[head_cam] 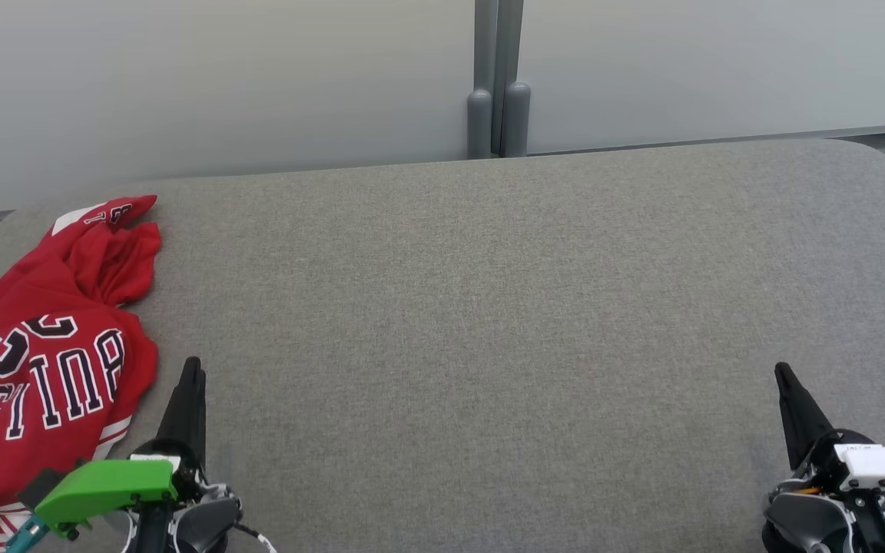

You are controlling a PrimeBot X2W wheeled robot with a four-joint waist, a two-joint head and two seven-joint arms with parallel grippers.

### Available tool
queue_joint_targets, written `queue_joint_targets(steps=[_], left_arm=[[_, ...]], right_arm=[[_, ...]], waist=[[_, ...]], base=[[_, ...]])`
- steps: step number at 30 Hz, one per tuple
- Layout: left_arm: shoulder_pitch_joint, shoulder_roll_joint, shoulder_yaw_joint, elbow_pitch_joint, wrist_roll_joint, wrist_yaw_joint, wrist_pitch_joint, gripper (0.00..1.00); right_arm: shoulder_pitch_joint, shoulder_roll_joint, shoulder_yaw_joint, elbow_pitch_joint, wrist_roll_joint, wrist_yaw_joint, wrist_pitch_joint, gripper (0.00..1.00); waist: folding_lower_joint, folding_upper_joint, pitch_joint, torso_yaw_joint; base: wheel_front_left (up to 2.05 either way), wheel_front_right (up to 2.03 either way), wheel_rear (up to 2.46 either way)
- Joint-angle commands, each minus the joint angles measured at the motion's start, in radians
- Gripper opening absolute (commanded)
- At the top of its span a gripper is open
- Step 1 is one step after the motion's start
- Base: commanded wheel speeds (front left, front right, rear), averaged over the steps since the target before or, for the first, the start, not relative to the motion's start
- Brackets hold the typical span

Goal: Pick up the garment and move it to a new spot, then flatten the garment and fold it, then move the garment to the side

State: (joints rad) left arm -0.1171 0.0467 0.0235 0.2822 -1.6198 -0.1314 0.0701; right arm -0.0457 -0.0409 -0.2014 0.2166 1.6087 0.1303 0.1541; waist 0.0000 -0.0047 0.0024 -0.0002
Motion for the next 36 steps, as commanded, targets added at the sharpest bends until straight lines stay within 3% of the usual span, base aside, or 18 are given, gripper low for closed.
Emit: queue_joint_targets(steps=[1,12,19,36], left_arm=[[0.011,-0.001,-0.001,0.011,0.000,0.000,-0.001,1.00],[0.043,-0.001,-0.034,-0.021,0.035,0.015,-0.042,1.00],[0.055,0.000,-0.041,-0.057,0.101,0.037,-0.071,1.00],[0.082,0.001,-0.079,-0.168,0.475,0.090,-0.133,1.00]], right_arm=[[0.008,0.004,0.001,0.010,0.000,0.000,-0.001,1.00],[0.030,0.005,0.037,0.004,-0.037,0.000,-0.053,1.00],[0.039,0.003,0.048,-0.018,-0.127,0.000,-0.089,1.00],[0.047,-0.001,0.091,-0.103,-0.436,0.000,-0.166,1.00]], waist=[[0.0000,0.0000,0.000,0.000],[0.0000,0.0003,-0.006,0.001],[0.0000,0.0006,-0.012,0.001],[0.0000,0.0012,-0.027,0.002]], base=[[0.00,0.00,0.00],[0.00,0.00,0.00],[0.00,0.00,0.00],[0.00,0.00,0.00]])
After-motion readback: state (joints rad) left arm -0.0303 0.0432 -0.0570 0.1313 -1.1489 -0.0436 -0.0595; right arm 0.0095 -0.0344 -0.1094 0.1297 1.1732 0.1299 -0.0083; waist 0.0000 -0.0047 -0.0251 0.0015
